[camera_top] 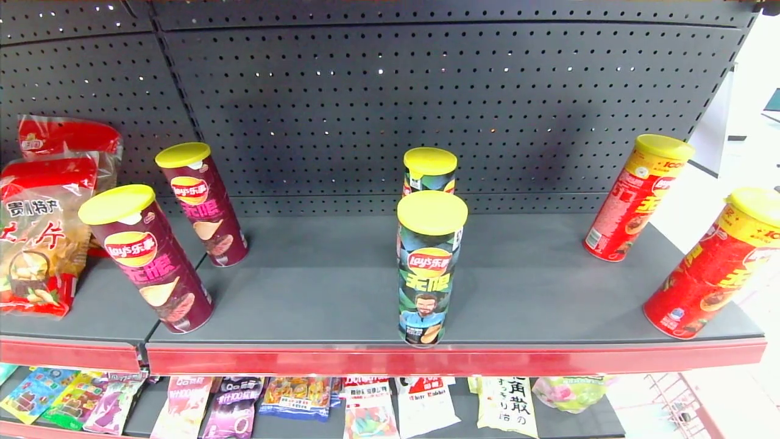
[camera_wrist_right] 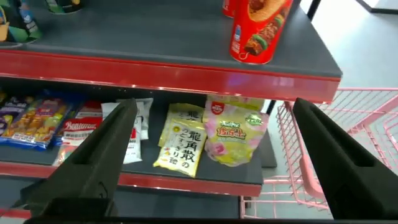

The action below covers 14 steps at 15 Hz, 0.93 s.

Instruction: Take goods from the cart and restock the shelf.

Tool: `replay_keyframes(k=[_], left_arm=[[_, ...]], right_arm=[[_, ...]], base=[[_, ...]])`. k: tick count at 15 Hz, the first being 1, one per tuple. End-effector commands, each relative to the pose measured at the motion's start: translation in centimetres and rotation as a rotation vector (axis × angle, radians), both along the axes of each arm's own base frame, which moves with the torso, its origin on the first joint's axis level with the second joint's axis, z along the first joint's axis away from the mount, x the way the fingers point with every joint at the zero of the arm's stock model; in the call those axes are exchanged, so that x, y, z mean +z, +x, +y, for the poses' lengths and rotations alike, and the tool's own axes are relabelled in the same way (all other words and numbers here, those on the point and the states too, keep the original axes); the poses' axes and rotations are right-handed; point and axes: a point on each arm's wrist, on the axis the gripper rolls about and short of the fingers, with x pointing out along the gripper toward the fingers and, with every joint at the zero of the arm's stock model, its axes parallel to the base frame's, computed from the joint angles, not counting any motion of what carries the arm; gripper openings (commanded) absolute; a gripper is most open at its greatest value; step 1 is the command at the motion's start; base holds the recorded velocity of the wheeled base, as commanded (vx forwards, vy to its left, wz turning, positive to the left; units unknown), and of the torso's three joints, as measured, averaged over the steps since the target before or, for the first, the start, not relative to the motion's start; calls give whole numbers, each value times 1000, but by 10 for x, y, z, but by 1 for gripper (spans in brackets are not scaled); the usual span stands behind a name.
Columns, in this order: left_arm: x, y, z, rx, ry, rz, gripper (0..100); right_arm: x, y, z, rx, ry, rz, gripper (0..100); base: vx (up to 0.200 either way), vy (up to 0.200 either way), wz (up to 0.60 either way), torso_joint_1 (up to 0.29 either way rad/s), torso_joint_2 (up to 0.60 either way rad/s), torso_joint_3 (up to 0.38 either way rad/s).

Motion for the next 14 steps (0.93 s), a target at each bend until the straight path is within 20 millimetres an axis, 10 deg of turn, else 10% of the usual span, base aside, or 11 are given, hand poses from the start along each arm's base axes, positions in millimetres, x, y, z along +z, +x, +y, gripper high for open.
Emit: replay_keyframes(k=[1, 14], left_arm=[[-30, 2, -1, -11, 44, 81, 100], [-30, 2, -4, 189, 23, 105, 100]], right_arm=[[0, -2, -1, -47, -3, -23, 100], [-10, 3, 1, 22, 62, -45, 100]], base=[[0, 0, 0, 0, 0, 0], [0, 0, 0, 0, 0, 0]])
